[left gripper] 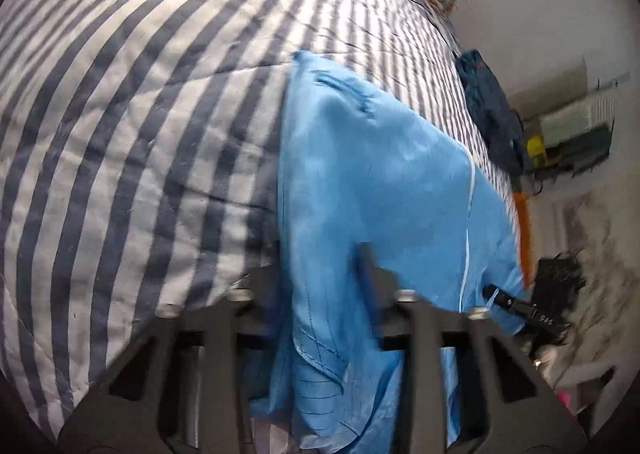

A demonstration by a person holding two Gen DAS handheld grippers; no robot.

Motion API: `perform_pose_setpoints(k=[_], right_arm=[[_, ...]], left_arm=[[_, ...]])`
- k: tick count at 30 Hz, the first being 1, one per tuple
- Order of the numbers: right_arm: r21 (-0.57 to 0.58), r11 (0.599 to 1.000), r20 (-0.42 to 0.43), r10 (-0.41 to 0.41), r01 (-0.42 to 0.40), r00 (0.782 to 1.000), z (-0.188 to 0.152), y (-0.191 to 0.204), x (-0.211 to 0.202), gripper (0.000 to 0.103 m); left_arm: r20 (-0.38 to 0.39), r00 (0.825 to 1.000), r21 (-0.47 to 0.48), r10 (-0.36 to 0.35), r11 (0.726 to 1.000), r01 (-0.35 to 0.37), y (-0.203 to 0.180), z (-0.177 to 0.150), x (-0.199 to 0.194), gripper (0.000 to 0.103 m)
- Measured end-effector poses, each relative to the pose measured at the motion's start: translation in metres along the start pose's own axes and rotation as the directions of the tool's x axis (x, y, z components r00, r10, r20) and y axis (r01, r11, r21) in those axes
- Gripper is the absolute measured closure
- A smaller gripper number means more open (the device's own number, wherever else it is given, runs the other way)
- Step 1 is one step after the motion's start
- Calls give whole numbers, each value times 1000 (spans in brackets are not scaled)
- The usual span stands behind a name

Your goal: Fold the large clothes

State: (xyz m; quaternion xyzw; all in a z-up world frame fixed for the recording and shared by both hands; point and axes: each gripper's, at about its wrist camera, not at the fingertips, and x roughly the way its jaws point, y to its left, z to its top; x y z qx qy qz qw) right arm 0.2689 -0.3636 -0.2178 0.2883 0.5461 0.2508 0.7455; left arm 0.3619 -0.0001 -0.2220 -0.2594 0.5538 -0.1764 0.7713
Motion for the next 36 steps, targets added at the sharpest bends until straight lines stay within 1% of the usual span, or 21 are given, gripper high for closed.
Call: perform_pose_setpoints(k=[1, 3, 5, 7, 11, 14, 18, 24, 26, 27, 30, 32, 33, 35, 36], right_arm=[[-41, 999, -6, -27, 26, 1000, 0, 9, 2, 87], [-141, 983, -3, -118, 117, 993, 2, 31, 4, 94], [-247, 944, 22, -219, 217, 976, 2, 55, 1, 96], [-297, 917, 45, -267, 268, 963, 2, 70, -3, 98], [-353, 879, 82, -313, 321, 946, 4, 90, -17, 99], [-375, 862, 114, -323, 342, 940, 11, 99, -34, 99], [-386, 844, 159, -337, 373, 928, 24, 100, -60, 99], [-372, 821, 236, -368, 433, 899, 51, 87, -106, 99], [-366, 805, 272, -388, 467, 881, 63, 82, -123, 99], [-365, 800, 281, -393, 476, 876, 67, 79, -129, 99], [-361, 773, 322, -423, 523, 847, 87, 72, -148, 99], [-362, 744, 353, -448, 561, 821, 104, 67, -161, 99], [-361, 736, 363, -455, 573, 813, 109, 67, -165, 99], [-356, 710, 395, -474, 607, 787, 131, 61, -178, 99], [-353, 703, 406, -479, 617, 778, 138, 60, -181, 99]], left_arm=[[11, 1000, 18, 9, 1000, -9, -7, -1, -2, 92], [39, 999, 60, 35, 997, -38, -20, -1, -8, 96], [71, 996, 124, 54, 990, -63, -38, -3, -19, 97], [98, 994, 174, 51, 982, -67, -54, -5, -28, 97], [111, 994, 235, 6, 971, -32, -82, -2, -40, 98], [121, 993, 284, -14, 958, -21, -106, 3, -38, 98], [126, 990, 335, -55, 942, 10, -137, 16, -33, 98], [130, 985, 389, -116, 920, 57, -182, 40, -13, 98], [131, 983, 415, -132, 908, 66, -200, 48, -5, 98], [135, 981, 431, -141, 900, 70, -212, 55, 1, 98], [137, 977, 452, -166, 888, 87, -238, 69, 17, 98], [143, 973, 472, -180, 877, 92, -260, 83, 29, 98], [148, 971, 480, -185, 872, 93, -269, 89, 33, 98], [167, 965, 500, -202, 861, 93, -289, 104, 45, 98], [174, 961, 505, -214, 857, 99, -299, 113, 51, 98]])
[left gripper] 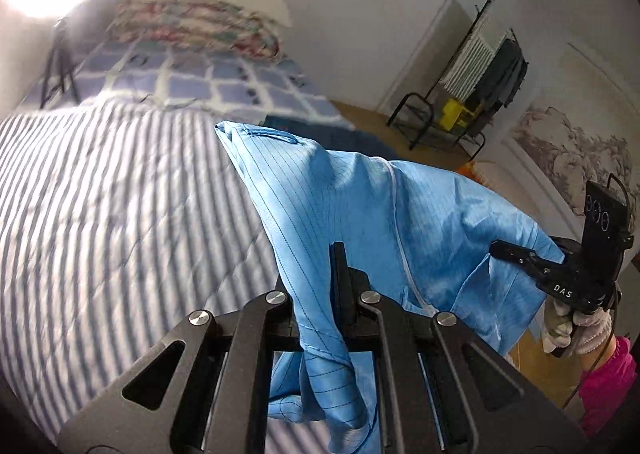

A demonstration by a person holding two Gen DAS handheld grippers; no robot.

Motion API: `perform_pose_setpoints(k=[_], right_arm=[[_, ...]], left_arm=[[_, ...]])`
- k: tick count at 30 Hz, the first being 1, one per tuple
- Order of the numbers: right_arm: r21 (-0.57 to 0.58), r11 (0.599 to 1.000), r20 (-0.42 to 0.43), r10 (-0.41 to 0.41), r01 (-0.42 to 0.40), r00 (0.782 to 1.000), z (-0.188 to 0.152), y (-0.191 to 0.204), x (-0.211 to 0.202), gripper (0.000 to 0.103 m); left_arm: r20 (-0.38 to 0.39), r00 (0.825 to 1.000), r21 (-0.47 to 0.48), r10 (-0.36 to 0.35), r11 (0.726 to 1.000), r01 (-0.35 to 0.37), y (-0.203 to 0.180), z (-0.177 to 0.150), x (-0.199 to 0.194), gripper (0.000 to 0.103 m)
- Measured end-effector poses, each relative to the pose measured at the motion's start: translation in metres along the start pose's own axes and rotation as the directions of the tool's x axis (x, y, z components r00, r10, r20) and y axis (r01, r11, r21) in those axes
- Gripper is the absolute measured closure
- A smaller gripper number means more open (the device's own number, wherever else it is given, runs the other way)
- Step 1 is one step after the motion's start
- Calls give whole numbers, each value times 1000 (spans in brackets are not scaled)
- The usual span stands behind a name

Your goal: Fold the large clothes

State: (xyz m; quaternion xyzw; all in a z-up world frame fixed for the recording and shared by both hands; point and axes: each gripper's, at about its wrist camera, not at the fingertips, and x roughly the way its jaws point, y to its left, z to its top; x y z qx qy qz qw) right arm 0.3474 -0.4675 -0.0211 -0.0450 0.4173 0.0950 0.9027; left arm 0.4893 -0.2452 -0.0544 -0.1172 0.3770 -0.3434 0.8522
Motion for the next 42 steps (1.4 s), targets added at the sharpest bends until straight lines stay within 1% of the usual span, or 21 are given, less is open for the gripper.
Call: perform_pose_setpoints(k=[8, 9, 11, 16, 20, 22, 25, 27, 28, 29, 30, 31, 32, 33, 34, 35, 36, 37, 38, 40, 42], right_arm=[[-2, 995, 81, -99, 99, 992, 50, -64, 18, 100], [-5, 994, 86, -106, 107, 991, 51, -67, 19, 100], [-4, 992, 97, -125, 126, 987, 65, -83, 30, 100], [-2, 987, 120, -160, 161, 980, 87, -106, 53, 100], [4, 984, 137, -175, 176, 975, 100, -127, 77, 100], [33, 986, 139, -165, 162, 976, 101, -139, 90, 100], [86, 989, 137, -130, 119, 982, 95, -156, 112, 100], [118, 988, 117, -109, 95, 987, 88, -167, 130, 99], [137, 986, 105, -113, 98, 988, 84, -172, 138, 98], [169, 981, 86, -108, 92, 990, 79, -179, 147, 95], [194, 978, 72, -88, 73, 994, 77, -185, 153, 86], [228, 972, 47, -74, 61, 996, 71, -194, 161, 81], [247, 965, 29, -103, 93, 994, 67, -200, 164, 67], [254, 959, 17, -134, 125, 991, 61, -204, 165, 62], [258, 954, 0, -160, 155, 987, 57, -208, 167, 61], [266, 948, -12, -176, 173, 984, 54, -211, 168, 57], [276, 943, -17, -187, 184, 982, 52, -213, 169, 50], [289, 935, -30, -206, 206, 978, 50, -216, 169, 47], [299, 927, -42, -225, 227, 973, 48, -218, 170, 41], [306, 922, -69, -227, 237, 971, 47, -221, 172, 40], [283, 918, -94, -262, 278, 961, 45, -217, 168, 40]], left_arm=[[67, 997, 28, -29, 999, 27, -12, 66, 66, 98], [71, 997, 29, -28, 999, 26, -12, 72, 73, 98], [82, 996, 28, -31, 999, 28, -11, 83, 88, 98], [124, 991, -1, -43, 999, 44, -3, 109, 125, 98], [139, 989, -31, -42, 998, 47, 4, 117, 156, 98], [136, 990, -37, -34, 999, 39, 6, 116, 170, 98], [113, 994, -44, -2, 999, 8, 15, 108, 195, 98], [87, 996, -66, 30, 998, -24, 24, 102, 210, 98], [76, 996, -85, 47, 996, -40, 31, 99, 215, 98], [60, 997, -107, 54, 993, -48, 38, 96, 220, 97], [44, 997, -122, 56, 991, -50, 42, 94, 223, 91], [25, 998, -133, 65, 989, -62, 46, 92, 226, 87], [10, 996, -129, 89, 988, -87, 48, 91, 227, 75], [2, 994, -119, 110, 987, -109, 49, 91, 228, 63], [-1, 990, -107, 140, 984, -140, 50, 90, 228, 57], [2, 987, -100, 164, 982, -163, 52, 91, 228, 51], [4, 984, -98, 179, 979, -178, 53, 90, 227, 50], [1, 984, -104, 180, 978, -179, 54, 90, 225, 50], [-5, 984, -113, 180, 977, -179, 56, 89, 223, 50], [-9, 982, -107, 189, 976, -189, 55, 90, 218, 50], [0, 978, -88, 209, 974, -208, 51, 91, 208, 50]])
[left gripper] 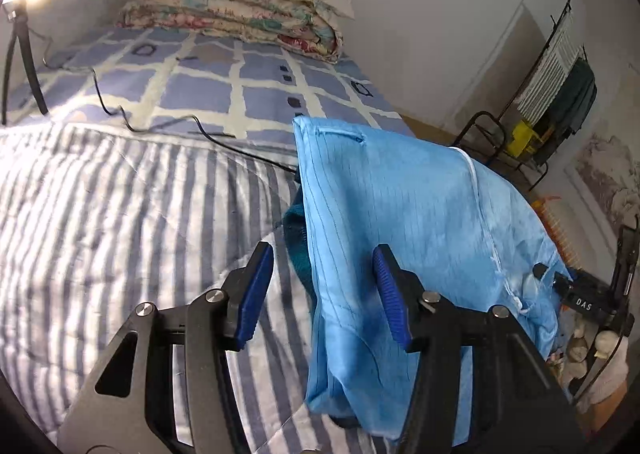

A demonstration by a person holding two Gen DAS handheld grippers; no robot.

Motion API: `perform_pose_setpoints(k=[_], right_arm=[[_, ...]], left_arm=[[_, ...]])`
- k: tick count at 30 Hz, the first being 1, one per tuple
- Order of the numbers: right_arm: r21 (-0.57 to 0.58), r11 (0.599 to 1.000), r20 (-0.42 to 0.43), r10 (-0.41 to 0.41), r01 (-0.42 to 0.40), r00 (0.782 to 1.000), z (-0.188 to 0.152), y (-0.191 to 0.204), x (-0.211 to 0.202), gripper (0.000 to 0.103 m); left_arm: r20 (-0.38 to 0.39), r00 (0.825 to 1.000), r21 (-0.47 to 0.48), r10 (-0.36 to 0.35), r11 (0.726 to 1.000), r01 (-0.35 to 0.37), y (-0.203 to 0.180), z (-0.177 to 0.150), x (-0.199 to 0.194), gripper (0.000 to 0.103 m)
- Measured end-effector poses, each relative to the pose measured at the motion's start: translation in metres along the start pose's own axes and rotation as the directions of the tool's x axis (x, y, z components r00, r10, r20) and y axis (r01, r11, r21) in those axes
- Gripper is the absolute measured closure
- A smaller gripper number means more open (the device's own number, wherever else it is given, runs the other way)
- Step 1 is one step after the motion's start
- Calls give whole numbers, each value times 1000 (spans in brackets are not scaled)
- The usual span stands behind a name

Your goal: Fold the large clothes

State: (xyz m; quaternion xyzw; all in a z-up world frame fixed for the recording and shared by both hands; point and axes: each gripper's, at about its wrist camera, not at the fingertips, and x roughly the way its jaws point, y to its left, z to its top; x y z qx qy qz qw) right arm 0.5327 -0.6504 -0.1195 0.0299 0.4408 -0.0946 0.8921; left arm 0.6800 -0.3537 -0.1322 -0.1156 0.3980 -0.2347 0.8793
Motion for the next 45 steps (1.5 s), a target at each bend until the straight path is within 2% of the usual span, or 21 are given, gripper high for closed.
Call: perform_pose_setpoints(k=[1, 6, 12, 21, 32, 36, 38, 45], right_arm=[[-4, 1000, 5, -24, 24, 1000, 0, 1, -5, 40], [62, 998, 40, -33, 31, 999, 1, -6, -41, 40], [83, 997, 105, -11, 2, 994, -1, -2, -107, 40], [19, 999, 221, 27, -33, 975, -11, 36, -241, 40], [-39, 995, 347, 103, -96, 932, -67, 95, -410, 40], [-47, 994, 372, 108, -97, 922, -95, 110, -457, 40], [-55, 994, 395, 107, -92, 913, -112, 120, -486, 40], [-75, 989, 439, 148, -128, 886, -150, 137, -550, 40]], left_arm=[[4, 1000, 8, 2, 1000, -2, -2, 2, -7, 50], [39, 999, 29, -1, 1000, 0, -13, 3, -55, 50], [73, 997, 77, -3, 997, -3, -39, -3, -132, 50], [164, 986, 166, -28, 986, 1, -85, -33, -275, 50], [298, 950, 238, -95, 971, 23, -114, -85, -447, 45], [347, 932, 259, -108, 966, 15, -122, -109, -506, 35], [361, 925, 271, -118, 962, 17, -124, -120, -528, 34], [379, 914, 285, -147, 958, 36, -132, -147, -597, 33]])
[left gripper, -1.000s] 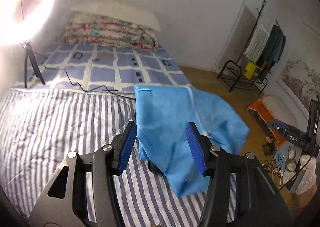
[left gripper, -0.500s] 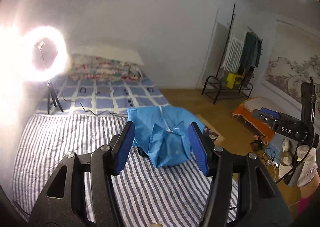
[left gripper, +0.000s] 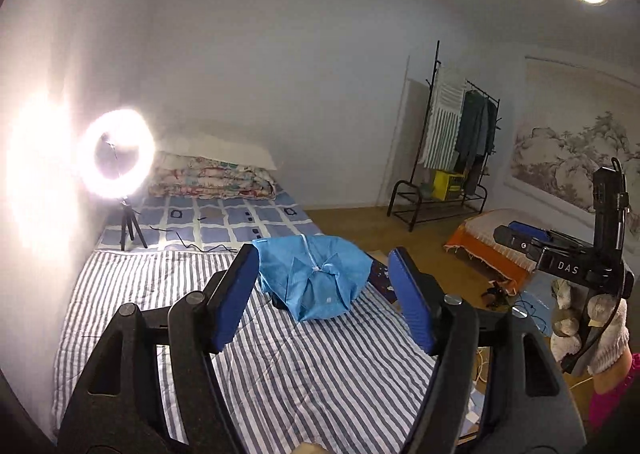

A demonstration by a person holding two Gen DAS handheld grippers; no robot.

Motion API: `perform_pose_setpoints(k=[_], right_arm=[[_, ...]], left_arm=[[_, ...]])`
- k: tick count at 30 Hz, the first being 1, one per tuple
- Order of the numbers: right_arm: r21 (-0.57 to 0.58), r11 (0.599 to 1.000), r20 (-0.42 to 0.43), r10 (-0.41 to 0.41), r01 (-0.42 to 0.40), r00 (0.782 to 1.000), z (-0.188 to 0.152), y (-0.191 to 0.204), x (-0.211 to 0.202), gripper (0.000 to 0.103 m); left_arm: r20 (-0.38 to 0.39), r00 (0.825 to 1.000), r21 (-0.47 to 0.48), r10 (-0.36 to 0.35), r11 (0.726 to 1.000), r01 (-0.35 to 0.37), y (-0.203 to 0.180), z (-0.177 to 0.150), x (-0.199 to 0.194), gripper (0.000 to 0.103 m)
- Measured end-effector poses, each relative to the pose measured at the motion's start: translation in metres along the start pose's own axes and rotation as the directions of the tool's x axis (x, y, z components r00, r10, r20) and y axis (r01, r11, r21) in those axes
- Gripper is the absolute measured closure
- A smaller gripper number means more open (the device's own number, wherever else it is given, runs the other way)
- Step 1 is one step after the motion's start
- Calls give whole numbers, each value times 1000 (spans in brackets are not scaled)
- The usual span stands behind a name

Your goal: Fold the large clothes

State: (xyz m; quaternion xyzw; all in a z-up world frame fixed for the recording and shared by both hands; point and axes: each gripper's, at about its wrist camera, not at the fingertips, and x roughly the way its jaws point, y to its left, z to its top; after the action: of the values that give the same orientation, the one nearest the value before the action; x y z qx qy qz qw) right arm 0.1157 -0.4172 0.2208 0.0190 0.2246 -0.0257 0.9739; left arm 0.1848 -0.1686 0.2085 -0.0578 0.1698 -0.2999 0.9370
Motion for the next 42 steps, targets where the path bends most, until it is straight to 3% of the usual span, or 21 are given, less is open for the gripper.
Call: perform_pose_setpoints(k=[5, 7, 11, 16, 27, 28, 30, 32, 35, 42], right_arm=[[-1, 1000, 47, -1, 2, 999, 4, 5, -34, 39], [6, 1000, 57, 1, -1, 998, 6, 4, -39, 39], [5, 1000, 61, 5, -5, 998, 7, 3, -41, 37], [-13, 999, 46, -34, 35, 998, -6, 7, -27, 32], [22, 991, 37, -131, 130, 991, -69, 12, 26, 0], [25, 990, 34, -136, 135, 990, -75, 12, 33, 0], [32, 989, 25, -144, 143, 989, -83, 13, 42, 0], [44, 988, 15, -147, 146, 989, -93, 12, 52, 0], [47, 987, 1, -151, 151, 989, -105, 11, 65, 0], [45, 978, -10, -201, 201, 979, -131, 9, 86, 0]], left_arm=[[43, 999, 48, 12, 999, -14, -16, 12, -35, 32], [51, 998, 57, 21, 998, -24, -20, 16, -43, 25], [63, 997, 67, 39, 997, -43, -23, 13, -50, 23], [19, 998, 54, 61, 997, -62, -12, -13, -29, 22], [-110, 985, 54, 131, 991, -126, 11, -100, 35, 20], [-114, 984, 55, 135, 990, -129, 12, -104, 38, 20], [-112, 983, 60, 147, 988, -141, 13, -113, 45, 6], [-93, 983, 67, 156, 986, -150, 14, -118, 49, 0], [-80, 981, 86, 179, 981, -172, 13, -126, 52, 0], [-131, 975, 93, 178, 982, -167, 18, -138, 69, 0]])
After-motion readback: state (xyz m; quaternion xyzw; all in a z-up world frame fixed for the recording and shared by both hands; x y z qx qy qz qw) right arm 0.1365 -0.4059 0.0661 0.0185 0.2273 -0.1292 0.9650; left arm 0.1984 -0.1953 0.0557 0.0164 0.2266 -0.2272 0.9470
